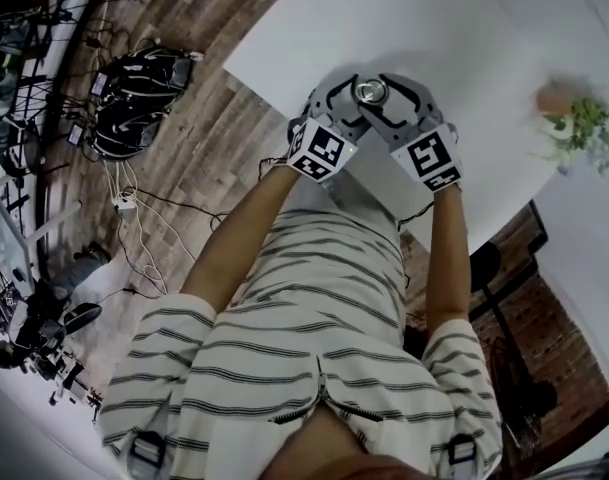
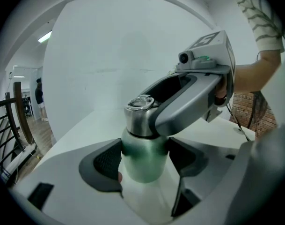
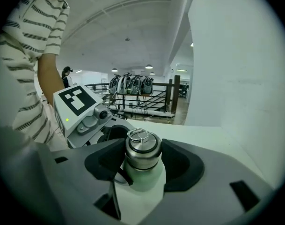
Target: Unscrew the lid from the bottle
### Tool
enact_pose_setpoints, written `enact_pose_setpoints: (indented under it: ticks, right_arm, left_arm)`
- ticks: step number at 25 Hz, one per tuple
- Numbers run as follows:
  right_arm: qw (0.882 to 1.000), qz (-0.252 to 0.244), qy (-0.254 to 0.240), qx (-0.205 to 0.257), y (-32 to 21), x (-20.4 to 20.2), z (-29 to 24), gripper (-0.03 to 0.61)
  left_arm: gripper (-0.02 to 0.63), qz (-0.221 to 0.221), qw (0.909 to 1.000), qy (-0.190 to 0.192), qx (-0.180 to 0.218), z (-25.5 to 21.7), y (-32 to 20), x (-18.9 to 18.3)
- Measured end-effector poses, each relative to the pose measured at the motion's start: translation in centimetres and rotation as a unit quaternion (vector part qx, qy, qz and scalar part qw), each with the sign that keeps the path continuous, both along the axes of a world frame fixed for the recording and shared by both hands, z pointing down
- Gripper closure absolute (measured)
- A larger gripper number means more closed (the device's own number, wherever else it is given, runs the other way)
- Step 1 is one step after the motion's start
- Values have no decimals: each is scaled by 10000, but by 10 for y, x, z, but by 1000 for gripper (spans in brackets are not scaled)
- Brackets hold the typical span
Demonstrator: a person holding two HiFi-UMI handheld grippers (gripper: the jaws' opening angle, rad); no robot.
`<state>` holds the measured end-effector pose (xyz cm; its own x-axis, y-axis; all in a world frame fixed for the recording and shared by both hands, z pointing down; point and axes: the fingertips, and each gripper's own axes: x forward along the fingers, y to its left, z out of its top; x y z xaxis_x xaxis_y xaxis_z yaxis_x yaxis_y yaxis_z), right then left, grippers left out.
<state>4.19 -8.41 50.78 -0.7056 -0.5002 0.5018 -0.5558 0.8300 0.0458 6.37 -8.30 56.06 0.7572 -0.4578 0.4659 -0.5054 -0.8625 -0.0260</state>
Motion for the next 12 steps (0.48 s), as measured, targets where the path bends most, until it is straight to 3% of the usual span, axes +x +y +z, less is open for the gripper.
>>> enact_pose_setpoints:
  ticks: [7, 12]
  right_arm:
    - [9922, -1248, 29, -2, 4, -1, -1, 324]
    - [9727, -2316, 57, -119, 8, -2, 1, 324]
  left_arm:
    - [298, 25, 10000, -12, 3, -1, 1, 0]
    - [299, 46, 10000, -64, -20, 1, 1, 0]
